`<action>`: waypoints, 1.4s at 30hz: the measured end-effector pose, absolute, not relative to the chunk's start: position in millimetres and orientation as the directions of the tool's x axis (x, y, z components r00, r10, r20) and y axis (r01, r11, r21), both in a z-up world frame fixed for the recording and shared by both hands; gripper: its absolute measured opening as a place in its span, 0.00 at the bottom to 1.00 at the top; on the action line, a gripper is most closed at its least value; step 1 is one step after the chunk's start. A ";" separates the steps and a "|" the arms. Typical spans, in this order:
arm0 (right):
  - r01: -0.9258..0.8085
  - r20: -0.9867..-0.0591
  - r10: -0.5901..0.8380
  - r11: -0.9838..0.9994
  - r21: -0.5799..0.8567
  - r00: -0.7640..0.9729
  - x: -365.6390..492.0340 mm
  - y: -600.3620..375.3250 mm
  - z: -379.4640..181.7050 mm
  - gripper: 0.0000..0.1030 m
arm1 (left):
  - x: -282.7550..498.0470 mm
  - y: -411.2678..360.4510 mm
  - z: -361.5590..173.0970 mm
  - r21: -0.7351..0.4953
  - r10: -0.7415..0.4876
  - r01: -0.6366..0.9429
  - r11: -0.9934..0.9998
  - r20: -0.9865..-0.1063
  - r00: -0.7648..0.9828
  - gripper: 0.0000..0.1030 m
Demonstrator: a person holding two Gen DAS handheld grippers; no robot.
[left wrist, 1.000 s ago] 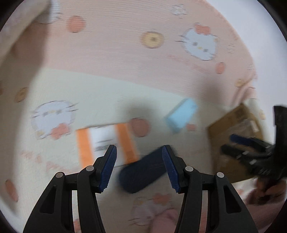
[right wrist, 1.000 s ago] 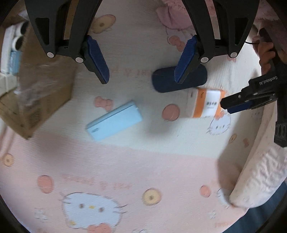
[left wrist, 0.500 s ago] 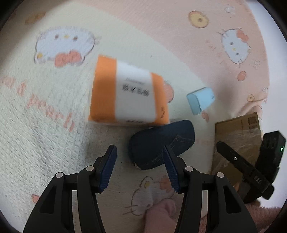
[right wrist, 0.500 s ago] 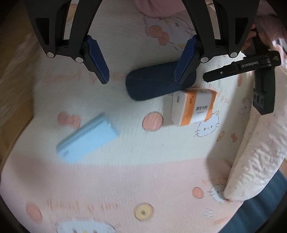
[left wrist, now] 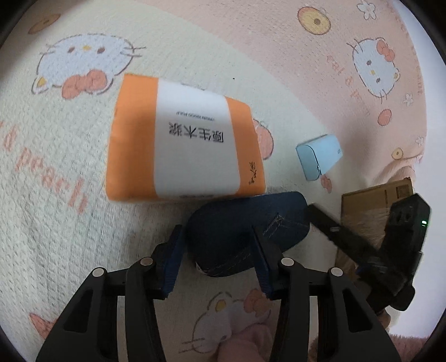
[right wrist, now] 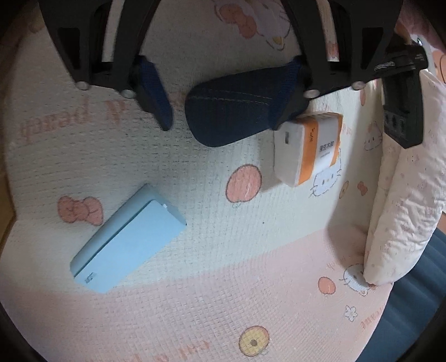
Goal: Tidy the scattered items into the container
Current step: 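Close the right gripper on the glasses case while the left gripper grasps it too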
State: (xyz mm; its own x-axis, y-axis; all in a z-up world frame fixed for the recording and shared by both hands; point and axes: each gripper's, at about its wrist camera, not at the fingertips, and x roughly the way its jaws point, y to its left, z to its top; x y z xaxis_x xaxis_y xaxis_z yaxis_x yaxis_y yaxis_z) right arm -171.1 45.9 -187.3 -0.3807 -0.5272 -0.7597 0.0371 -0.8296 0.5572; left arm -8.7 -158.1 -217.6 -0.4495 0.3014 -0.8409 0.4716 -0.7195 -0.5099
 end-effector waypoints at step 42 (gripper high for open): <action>-0.043 -0.711 -0.602 -0.752 0.658 -0.362 -144.6 48.8 -207.8 0.59 | -57.0 -167.2 -218.1 -0.518 0.365 0.381 -0.766 -0.838 -0.406 0.61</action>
State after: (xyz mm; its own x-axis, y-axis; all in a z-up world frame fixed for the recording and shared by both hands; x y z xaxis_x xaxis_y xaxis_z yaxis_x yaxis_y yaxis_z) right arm -144.6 48.8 -207.8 -0.3623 -0.6025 -0.7112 -0.0426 -0.7515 0.6583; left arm -57.0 -167.2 -218.1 -0.4061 0.3648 -0.8378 0.3805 -0.7661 -0.5180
